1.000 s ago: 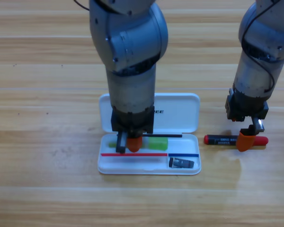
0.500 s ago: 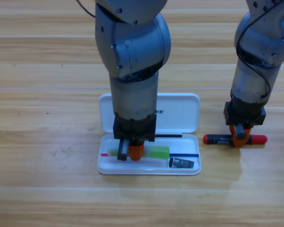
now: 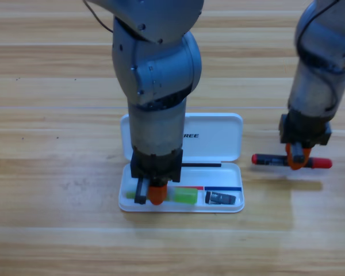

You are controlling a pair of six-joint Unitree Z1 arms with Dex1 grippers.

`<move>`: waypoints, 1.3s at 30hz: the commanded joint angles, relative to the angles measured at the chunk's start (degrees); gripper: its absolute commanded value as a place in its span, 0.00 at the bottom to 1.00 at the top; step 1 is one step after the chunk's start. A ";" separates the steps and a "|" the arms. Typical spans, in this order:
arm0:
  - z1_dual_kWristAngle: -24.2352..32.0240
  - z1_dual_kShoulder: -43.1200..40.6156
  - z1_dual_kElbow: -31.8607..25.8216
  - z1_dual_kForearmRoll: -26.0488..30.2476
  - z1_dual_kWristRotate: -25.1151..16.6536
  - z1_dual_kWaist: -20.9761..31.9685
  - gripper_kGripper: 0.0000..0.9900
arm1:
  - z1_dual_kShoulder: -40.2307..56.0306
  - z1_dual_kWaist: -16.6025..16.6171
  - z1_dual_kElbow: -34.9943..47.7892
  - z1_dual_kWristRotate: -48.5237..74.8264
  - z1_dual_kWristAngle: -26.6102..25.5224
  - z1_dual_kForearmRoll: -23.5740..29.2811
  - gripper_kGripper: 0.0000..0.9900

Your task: Clean up eraser and pencils

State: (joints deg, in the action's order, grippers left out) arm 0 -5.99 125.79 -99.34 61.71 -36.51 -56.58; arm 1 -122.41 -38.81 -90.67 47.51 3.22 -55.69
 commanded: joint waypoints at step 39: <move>0.54 2.36 1.17 -1.42 2.23 1.47 1.00 | 12.55 -3.73 5.85 -0.84 -2.87 -5.84 0.00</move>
State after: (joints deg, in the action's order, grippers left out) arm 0 -5.83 125.79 -98.97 60.38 -34.92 -56.02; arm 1 -113.47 -40.38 -86.45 46.83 1.84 -59.64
